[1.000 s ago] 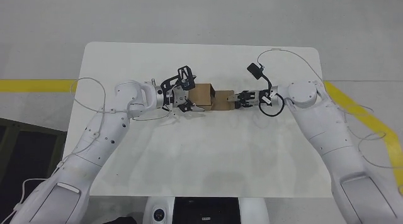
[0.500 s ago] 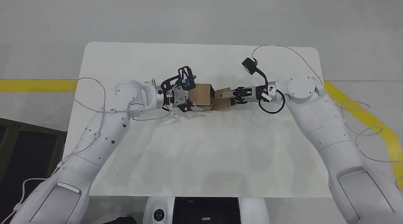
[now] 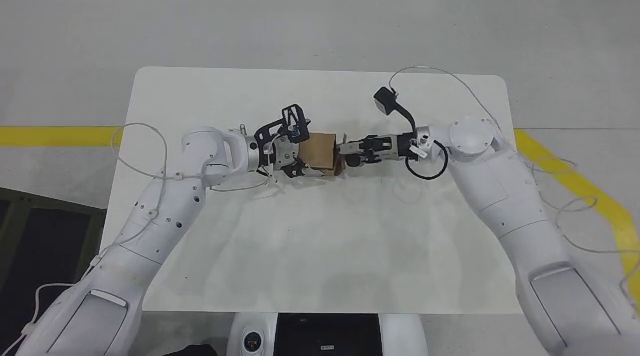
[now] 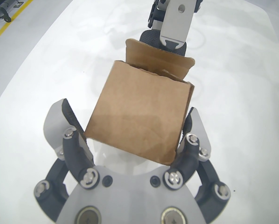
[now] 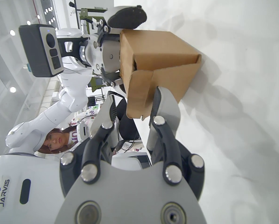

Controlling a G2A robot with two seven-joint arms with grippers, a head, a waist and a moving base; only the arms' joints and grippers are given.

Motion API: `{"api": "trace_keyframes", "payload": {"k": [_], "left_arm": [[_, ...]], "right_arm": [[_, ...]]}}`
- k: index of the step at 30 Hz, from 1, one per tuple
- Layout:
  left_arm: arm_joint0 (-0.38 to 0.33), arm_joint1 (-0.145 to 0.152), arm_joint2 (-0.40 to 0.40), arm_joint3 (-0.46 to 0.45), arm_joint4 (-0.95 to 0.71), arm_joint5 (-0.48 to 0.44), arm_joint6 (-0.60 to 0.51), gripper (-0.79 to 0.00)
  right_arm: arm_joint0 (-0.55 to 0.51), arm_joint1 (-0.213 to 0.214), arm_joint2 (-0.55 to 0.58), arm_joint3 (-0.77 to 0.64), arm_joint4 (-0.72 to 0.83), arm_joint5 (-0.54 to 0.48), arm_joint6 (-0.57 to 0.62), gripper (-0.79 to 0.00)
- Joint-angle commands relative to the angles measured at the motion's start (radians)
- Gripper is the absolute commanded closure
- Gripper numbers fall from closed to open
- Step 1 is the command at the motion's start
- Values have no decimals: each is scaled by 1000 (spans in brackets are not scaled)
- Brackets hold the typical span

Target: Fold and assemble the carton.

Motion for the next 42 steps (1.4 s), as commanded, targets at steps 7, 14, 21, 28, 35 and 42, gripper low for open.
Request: {"api": "trace_keyframes", "payload": {"k": [7, 14, 21, 28, 35, 42], "left_arm": [[-1, -1, 4, -1, 4, -3, -1, -785], [-2, -2, 6, 3, 9, -3, 0, -785], [-4, -2, 5, 8, 10, -3, 0, -785], [-4, -3, 6, 10, 12, -4, 3, -785], [-3, -2, 4, 11, 17, -3, 5, -785], [-3, -2, 3, 13, 18, -3, 4, -785]], "right_arm": [[2, -8, -7, 33, 15, 25, -34, -243], [6, -20, -20, 52, 46, 24, -20, -228], [14, -30, -27, 82, 78, 22, -9, -197], [21, -36, -30, 110, 85, 26, -6, -179], [33, -39, -41, 114, 52, 41, -6, -203], [37, -41, -45, 114, 32, 54, -8, -185]]}}
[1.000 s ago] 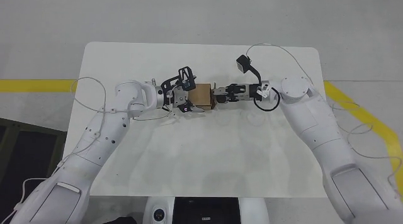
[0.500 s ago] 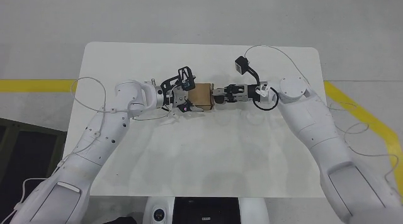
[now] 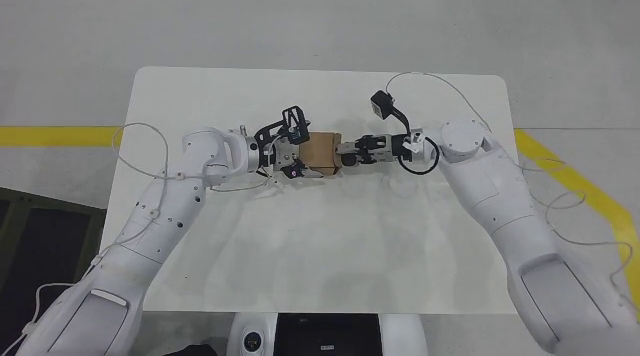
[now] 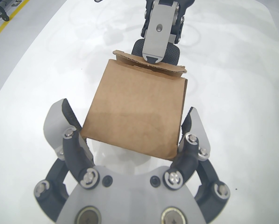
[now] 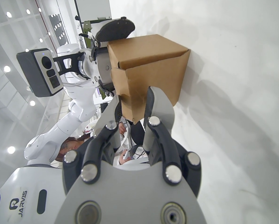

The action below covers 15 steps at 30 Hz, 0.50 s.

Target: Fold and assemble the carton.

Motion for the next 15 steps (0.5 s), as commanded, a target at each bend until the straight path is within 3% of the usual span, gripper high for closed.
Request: {"api": "trace_keyframes", "payload": {"k": [1, 15], "left_arm": [[0, 0, 0, 0, 0, 1, -2, -785], [2, 0, -1, -2, 3, 2, -2, -785]], "right_arm": [[1, 0, 1, 1, -6, 0, -2, -182], [2, 4, -3, -27, -65, 36, -13, -126]]}}
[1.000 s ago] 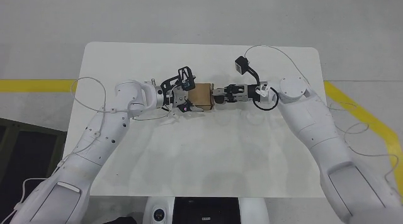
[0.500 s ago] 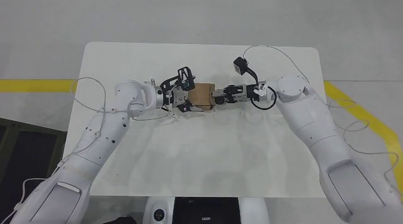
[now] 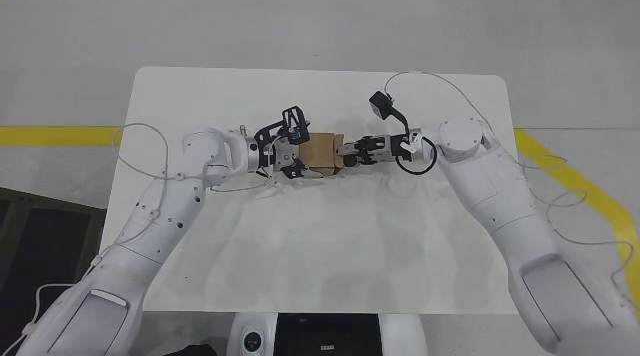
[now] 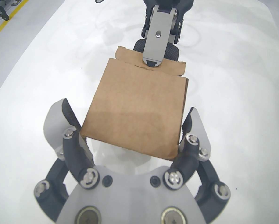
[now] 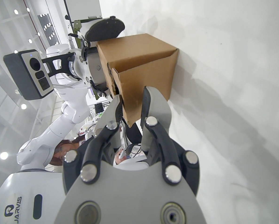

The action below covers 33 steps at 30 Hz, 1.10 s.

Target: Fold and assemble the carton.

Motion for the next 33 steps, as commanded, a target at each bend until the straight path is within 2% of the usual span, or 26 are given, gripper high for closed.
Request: {"api": "trace_keyframes", "payload": {"k": [1, 14, 17, 20, 23, 33], "left_arm": [[0, 0, -1, -2, 2, 1, -1, -785], [12, 3, -7, -17, 7, 2, -2, -785], [13, 4, -8, -18, 9, 0, -2, -785], [14, 4, -8, -18, 7, 0, -4, -785], [14, 4, -8, -18, 6, 0, -5, -785], [13, 3, -8, -17, 8, 3, -1, -785]], "right_arm": [[1, -1, -1, -3, -5, 4, -1, -129], [19, -15, -24, -18, -11, 9, 10, -126], [24, -18, -26, -16, -7, -2, 19, -154], [25, -18, -24, -7, 1, -8, 27, -219], [25, -15, -14, 2, 7, -16, 34, -240], [-4, 8, 37, -30, 10, -21, 36, -194]]}}
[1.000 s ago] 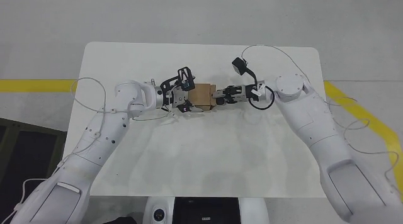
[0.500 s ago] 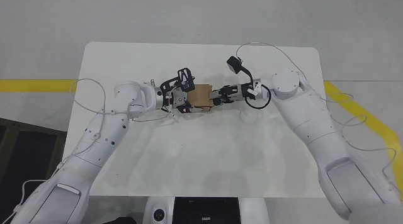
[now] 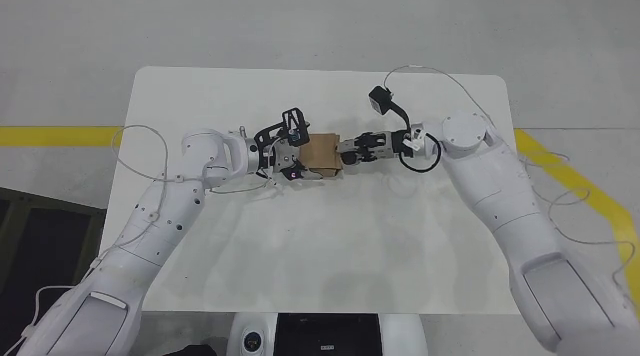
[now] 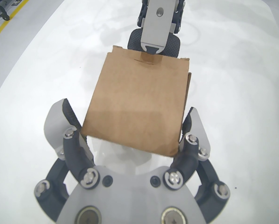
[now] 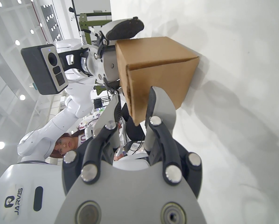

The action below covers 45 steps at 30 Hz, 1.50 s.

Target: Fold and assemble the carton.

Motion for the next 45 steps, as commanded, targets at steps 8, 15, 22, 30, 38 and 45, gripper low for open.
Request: {"api": "trace_keyframes", "payload": {"k": [8, 15, 22, 30, 38, 45], "left_arm": [[0, -1, 0, 4, -5, 0, 3, -785], [-2, -1, 1, 4, -1, 2, 5, -785], [-4, -2, 2, 8, -3, 2, 4, -785], [-8, -3, 0, 17, -14, -4, 1, -785], [-4, 13, -59, 7, -130, -82, -41, -785], [28, 49, -129, -30, -389, -132, -160, -785]], "right_arm": [[-33, 15, 19, -43, -25, 41, -7, 0], [-35, 8, -4, -60, -24, 55, -2, 0], [-16, -4, -25, -34, -15, 47, 3, 0], [-9, -5, -16, -18, 0, 31, 6, 0], [-16, 12, 25, -27, -9, 4, -1, 0], [-32, 34, 72, -75, -21, -66, 0, -65]]}}
